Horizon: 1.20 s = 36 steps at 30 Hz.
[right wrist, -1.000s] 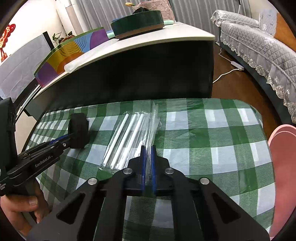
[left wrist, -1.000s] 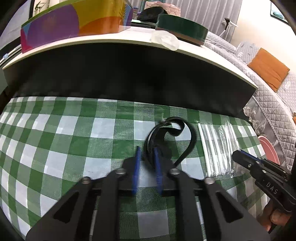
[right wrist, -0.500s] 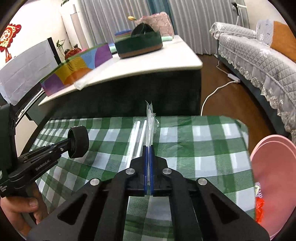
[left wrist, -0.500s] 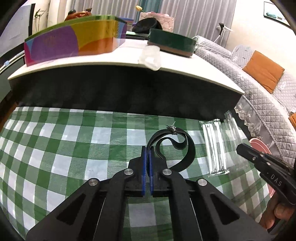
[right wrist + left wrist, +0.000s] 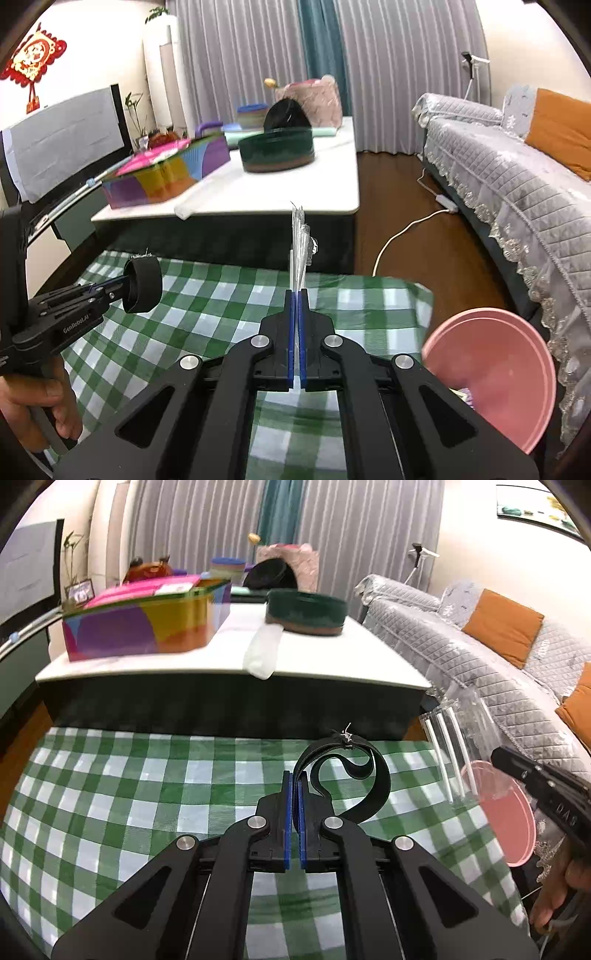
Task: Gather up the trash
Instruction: 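Carry black band in left tool and clear tubes in right tool over pink bin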
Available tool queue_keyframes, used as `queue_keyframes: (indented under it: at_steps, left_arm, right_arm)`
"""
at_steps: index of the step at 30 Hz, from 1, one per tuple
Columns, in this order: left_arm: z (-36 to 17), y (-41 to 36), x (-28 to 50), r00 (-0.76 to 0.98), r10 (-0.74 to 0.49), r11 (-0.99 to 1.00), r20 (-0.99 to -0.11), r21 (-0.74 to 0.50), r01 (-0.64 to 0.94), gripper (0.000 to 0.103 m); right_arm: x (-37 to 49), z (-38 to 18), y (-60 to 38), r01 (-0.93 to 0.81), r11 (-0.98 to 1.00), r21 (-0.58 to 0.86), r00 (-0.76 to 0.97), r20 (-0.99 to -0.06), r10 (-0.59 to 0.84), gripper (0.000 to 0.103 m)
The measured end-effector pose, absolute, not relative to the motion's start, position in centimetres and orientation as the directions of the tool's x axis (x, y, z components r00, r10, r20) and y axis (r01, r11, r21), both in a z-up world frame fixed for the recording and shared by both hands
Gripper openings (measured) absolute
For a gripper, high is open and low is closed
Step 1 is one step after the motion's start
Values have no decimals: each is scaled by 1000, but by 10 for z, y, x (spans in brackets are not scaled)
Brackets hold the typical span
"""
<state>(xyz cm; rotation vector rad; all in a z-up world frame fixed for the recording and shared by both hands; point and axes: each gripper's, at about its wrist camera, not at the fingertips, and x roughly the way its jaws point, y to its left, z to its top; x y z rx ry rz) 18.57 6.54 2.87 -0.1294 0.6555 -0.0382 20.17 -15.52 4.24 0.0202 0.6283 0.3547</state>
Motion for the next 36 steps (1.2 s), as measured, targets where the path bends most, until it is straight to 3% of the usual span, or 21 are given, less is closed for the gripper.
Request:
queue_keyframes:
  at_steps: [18, 36]
  left_arm:
    - [65, 36, 133, 834, -132, 988, -536, -136, 69, 2]
    - [53, -7, 132, 826, -185, 982, -533, -119, 144, 2]
  right_arm:
    - [139, 115, -260, -255, 966, 47, 841, -481, 245, 2]
    - [145, 92, -331, -125, 988, 89, 875, -459, 152, 2]
